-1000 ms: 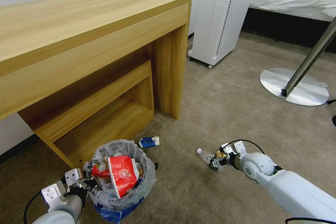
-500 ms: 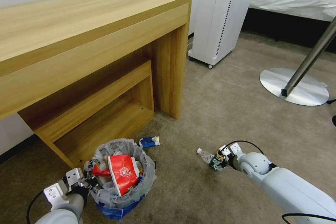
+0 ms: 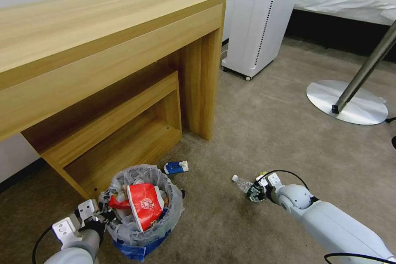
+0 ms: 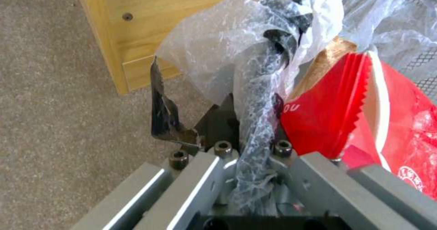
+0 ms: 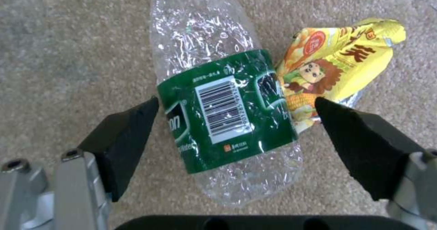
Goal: Pick up the trash bin and place the garbage on the floor into it.
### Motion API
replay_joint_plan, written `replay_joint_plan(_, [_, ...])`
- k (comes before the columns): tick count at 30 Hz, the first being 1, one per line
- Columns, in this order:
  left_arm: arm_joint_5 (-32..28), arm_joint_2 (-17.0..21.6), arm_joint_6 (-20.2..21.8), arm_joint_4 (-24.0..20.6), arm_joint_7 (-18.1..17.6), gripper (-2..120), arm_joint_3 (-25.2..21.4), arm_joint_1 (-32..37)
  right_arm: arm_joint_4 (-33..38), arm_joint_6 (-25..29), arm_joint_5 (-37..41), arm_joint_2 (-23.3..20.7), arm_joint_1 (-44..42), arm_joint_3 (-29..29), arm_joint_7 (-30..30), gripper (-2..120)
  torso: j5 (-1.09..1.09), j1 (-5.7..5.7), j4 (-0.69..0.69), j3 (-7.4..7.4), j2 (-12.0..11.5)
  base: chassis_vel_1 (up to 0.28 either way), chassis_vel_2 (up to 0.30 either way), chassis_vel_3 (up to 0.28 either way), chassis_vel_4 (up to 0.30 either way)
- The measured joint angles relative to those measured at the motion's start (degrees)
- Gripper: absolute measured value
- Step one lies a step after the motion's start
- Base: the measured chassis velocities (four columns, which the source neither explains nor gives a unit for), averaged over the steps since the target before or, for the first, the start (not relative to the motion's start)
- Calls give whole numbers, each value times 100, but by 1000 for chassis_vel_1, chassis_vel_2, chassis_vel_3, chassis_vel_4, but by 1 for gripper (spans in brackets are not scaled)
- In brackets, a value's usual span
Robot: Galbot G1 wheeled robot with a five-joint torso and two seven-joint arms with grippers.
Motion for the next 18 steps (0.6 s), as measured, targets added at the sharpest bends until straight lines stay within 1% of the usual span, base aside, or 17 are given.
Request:
replay_joint_plan(1, [0,-5,-1,0,0,0,5,-10,-7,18,-4,6,-20,3,19,84,0,0,0,0,0,0,0,0,0])
replay_joint_plan(2, [0,-5,-1,0,0,0,5,-10,-7,18,-4,6,-20,3,19,84,0,0,0,0,0,0,0,0,0])
replay_joint_plan(3, [2,-14,-5,10,-1,0,16,-23,-17,67,-6,15,-64,8,57,80,0,0,-1,0,0,0,0,0,0])
replay_joint_plan(4, [8,-23,-9,24,-3,0,34,-34,-41,135,-7,28,-107,16,102,72,0,0,-1,0,0,0,0,0,0])
replay_joint_plan(5, [10,-26,-9,27,-4,0,41,-35,-55,166,-7,34,-123,19,121,69,0,0,-1,0,0,0,0,0,0])
replay_joint_plan(6, [10,-26,-9,27,-4,0,41,-35,-55,166,-7,34,-123,19,121,69,0,0,-1,0,0,0,0,0,0])
replay_joint_plan(7, [12,-34,-9,38,-5,0,56,-45,-84,242,-8,52,-151,25,157,65,-1,0,-1,0,0,0,0,0,0])
replay_joint_plan(8, [16,-35,-10,47,-6,0,64,-58,-111,343,-8,74,-179,30,209,57,-1,0,-1,-1,0,0,0,0,0])
replay_joint_plan(10, [16,-35,-10,52,-7,0,66,-64,-112,370,-7,80,-190,38,223,56,-1,0,-1,-1,0,0,0,0,0])
replay_joint_plan(11, [17,-35,-11,65,-8,0,69,-74,-105,409,1,86,-206,54,248,51,1,0,-1,-1,0,0,0,0,0])
replay_joint_plan(13, [21,-35,-12,98,-12,0,78,-95,-41,499,50,75,-243,101,301,39,1,0,-1,0,0,0,0,0,0])
replay_joint_plan(14, [21,-35,-12,98,-12,0,78,-95,-41,499,50,75,-243,101,301,39,1,0,-1,0,0,0,0,0,0])
replay_joint_plan(15, [21,-34,-12,113,-12,0,83,-108,23,523,77,60,-264,132,312,36,1,0,-1,0,0,0,0,0,0])
replay_joint_plan(16, [21,-30,-12,139,-15,0,87,-139,165,562,136,19,-312,199,333,28,1,0,0,0,0,0,0,0,0])
replay_joint_plan(17, [21,-26,-12,152,-18,0,87,-155,273,596,176,-12,-353,246,337,25,0,0,0,0,0,0,0,0,0])
replay_joint_plan(18, [21,-26,-12,152,-18,0,87,-155,273,596,176,-12,-353,246,337,25,0,0,0,0,0,0,0,0,0])
